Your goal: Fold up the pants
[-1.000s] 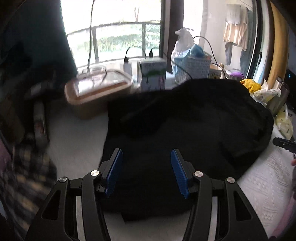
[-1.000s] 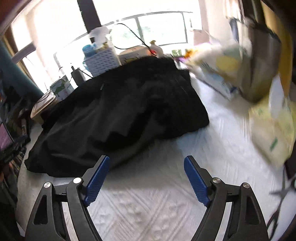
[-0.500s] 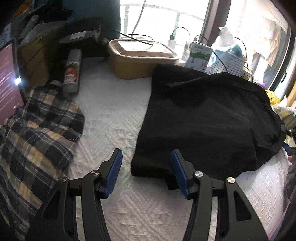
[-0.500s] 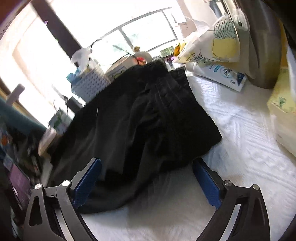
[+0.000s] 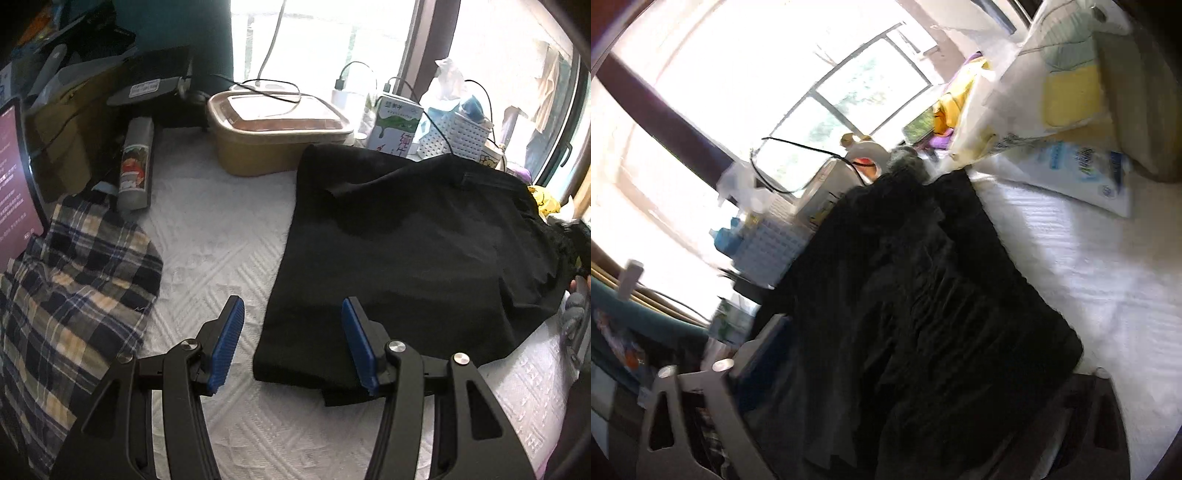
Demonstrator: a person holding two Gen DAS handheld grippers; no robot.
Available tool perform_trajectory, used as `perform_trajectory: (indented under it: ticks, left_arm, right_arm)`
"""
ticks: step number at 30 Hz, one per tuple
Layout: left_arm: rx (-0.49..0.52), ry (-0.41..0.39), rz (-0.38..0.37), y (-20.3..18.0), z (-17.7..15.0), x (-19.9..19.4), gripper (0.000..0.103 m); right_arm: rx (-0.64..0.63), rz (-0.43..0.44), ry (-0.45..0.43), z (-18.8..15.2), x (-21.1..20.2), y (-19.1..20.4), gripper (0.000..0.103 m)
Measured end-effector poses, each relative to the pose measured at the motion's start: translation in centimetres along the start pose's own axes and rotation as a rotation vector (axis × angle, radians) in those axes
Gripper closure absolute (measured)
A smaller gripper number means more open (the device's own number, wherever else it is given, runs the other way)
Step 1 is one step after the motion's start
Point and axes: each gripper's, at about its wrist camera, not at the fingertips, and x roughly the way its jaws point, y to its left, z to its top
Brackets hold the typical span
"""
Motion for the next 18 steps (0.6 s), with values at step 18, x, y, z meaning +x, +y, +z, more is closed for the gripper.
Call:
perform_trajectory:
  ticks: [18]
  left_arm:
    - [0.013, -0.082, -0.076, -0.3, 0.1, -4.2, 0.048]
  right_arm:
    - [-0.125, 0.002, -0.12, 1.8, -6.7, 5.9, 0.088]
